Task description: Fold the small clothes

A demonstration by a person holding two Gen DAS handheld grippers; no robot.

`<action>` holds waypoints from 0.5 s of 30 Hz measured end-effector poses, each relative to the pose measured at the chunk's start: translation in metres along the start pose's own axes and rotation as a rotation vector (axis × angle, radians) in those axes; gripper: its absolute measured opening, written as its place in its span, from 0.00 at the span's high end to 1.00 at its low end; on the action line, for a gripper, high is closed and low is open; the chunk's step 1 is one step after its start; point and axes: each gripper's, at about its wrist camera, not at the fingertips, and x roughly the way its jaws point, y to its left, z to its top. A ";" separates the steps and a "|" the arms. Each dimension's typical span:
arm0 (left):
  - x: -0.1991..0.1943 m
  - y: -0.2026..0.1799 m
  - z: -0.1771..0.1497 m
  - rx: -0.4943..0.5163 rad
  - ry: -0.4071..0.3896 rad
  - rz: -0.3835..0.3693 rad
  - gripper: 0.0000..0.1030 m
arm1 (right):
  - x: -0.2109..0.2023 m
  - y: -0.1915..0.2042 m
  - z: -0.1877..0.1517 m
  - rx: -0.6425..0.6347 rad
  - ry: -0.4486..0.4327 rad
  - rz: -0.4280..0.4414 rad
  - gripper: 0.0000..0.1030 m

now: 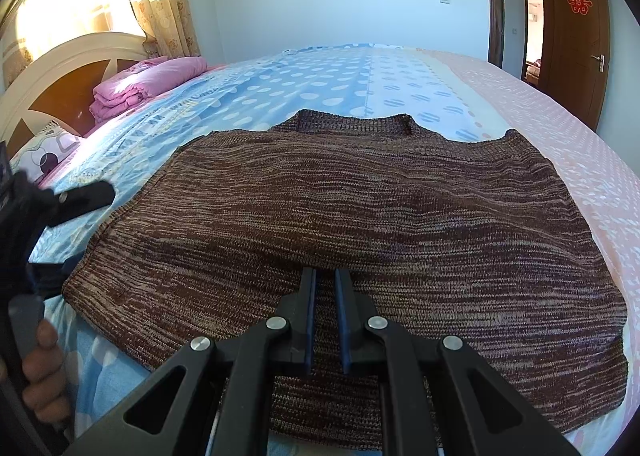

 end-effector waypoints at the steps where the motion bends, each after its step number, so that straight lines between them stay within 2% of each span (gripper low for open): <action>1: 0.002 0.001 0.002 -0.009 -0.001 -0.002 0.06 | 0.000 0.000 0.000 0.002 -0.001 0.002 0.91; 2: 0.005 0.001 0.003 -0.010 0.001 0.006 0.11 | 0.000 -0.001 0.000 0.003 -0.001 0.004 0.91; 4: 0.011 0.001 0.002 -0.005 0.037 -0.009 0.50 | 0.000 -0.001 0.000 0.005 -0.002 0.006 0.91; 6: 0.012 0.003 -0.002 -0.006 0.038 0.014 0.59 | 0.000 -0.001 0.000 0.005 -0.003 0.007 0.91; 13: 0.017 0.006 0.005 -0.070 0.012 0.060 0.55 | 0.000 -0.002 0.000 0.011 -0.004 0.014 0.91; 14: 0.018 0.005 0.006 -0.070 0.003 0.073 0.56 | -0.001 -0.003 0.000 0.012 -0.004 0.015 0.91; 15: 0.019 0.002 0.006 -0.059 -0.003 0.089 0.62 | -0.001 -0.003 0.001 0.014 -0.005 0.017 0.91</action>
